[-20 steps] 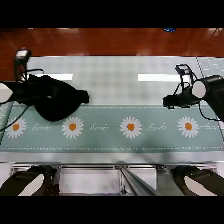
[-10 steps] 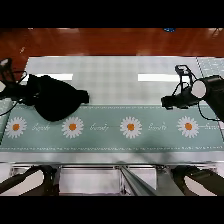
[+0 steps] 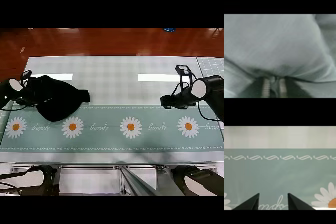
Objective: Fold the shirts.
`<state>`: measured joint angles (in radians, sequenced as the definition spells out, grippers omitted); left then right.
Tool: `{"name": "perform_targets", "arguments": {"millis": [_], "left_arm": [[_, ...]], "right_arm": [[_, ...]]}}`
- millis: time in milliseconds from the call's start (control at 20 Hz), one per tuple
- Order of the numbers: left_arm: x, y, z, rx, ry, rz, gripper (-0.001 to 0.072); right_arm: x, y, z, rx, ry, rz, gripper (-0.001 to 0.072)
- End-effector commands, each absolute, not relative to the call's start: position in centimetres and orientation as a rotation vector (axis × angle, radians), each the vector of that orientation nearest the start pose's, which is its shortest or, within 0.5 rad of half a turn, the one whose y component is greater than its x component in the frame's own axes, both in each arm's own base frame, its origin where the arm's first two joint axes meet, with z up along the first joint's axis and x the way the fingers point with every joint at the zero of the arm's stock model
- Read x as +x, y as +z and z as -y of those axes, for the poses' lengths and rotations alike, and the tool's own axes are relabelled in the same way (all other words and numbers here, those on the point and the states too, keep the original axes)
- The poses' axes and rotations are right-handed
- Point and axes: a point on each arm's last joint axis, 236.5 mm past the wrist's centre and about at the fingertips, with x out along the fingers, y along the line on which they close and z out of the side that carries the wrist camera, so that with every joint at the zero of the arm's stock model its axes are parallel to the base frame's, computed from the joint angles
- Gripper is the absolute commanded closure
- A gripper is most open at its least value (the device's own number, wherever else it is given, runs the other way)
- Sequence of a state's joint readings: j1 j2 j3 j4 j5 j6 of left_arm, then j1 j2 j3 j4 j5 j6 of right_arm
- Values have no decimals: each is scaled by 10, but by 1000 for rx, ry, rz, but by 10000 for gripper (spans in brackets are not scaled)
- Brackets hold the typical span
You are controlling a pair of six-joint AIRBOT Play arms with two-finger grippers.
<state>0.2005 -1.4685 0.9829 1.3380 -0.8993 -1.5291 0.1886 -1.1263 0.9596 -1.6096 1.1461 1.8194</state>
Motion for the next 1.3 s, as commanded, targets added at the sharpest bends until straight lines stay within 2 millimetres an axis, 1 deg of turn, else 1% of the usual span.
{"name": "perform_targets", "arguments": {"millis": [0, 50, 100, 150, 200, 250, 300, 350, 400, 450, 500, 600, 650, 700, 750, 800, 900, 950, 1000, 1050, 1100, 1250], "left_arm": [[370, -90, -21, -344, 14, -1433, 682], [381, -69, -16, -340, -30, -1398, 682], [395, -42, -11, -345, -63, -1335, 682], [413, -5, -5, -365, -88, -1235, 682], [429, 38, 1, -387, -117, -1119, 682], [440, 81, 8, -401, -147, -1010, 682], [449, 127, 16, -402, -189, -891, 683], [452, 179, 24, -398, -230, -756, 683], [450, 229, 30, -389, -250, -624, 682], [443, 271, 34, -368, -261, -517, 683], [431, 309, 39, -341, -275, -425, 683], [404, 363, 57, -297, -323, -310, 683], [391, 381, 69, -280, -353, -271, 683], [378, 396, 84, -267, -394, -241, 683], [364, 406, 101, -267, -444, -222, 683], [352, 412, 120, -263, -500, -213, 682], [333, 414, 157, -261, -606, -205, 683], [326, 413, 174, -269, -652, -200, 683], [320, 406, 191, -280, -692, -205, 683], [315, 391, 205, -292, -726, -231, 683], [311, 373, 218, -297, -753, -269, 682], [298, 296, 251, -324, -818, -457, 683]], "right_arm": [[323, -4, -54, 65, -27, -1315, 304], [321, 2, -53, 67, -30, -1303, 304], [321, 10, -53, 74, -29, -1281, 305], [321, 22, -52, 84, -33, -1244, 305], [320, 35, -49, 94, -41, -1202, 305], [318, 48, -47, 101, -41, -1162, 305], [316, 61, -47, 112, -37, -1123, 305], [312, 75, -46, 122, -32, -1083, 305], [308, 87, -46, 135, -30, -1047, 305], [304, 98, -45, 146, -28, -1017, 305], [299, 109, -44, 160, -26, -983, 305], [290, 128, -42, 183, -22, -924, 305], [286, 136, -42, 193, -19, -897, 305], [283, 142, -41, 200, -16, -876, 305], [280, 148, -41, 209, -14, -856, 305], [277, 153, -41, 217, -10, -840, 305], [271, 159, -40, 225, -7, -824, 305], [269, 160, -40, 226, -7, -825, 305], [267, 159, -39, 225, -10, -833, 305], [265, 157, -39, 224, -11, -841, 305], [264, 157, -39, 224, -12, -845, 305], [262, 154, -39, 224, -12, -861, 305]]}}
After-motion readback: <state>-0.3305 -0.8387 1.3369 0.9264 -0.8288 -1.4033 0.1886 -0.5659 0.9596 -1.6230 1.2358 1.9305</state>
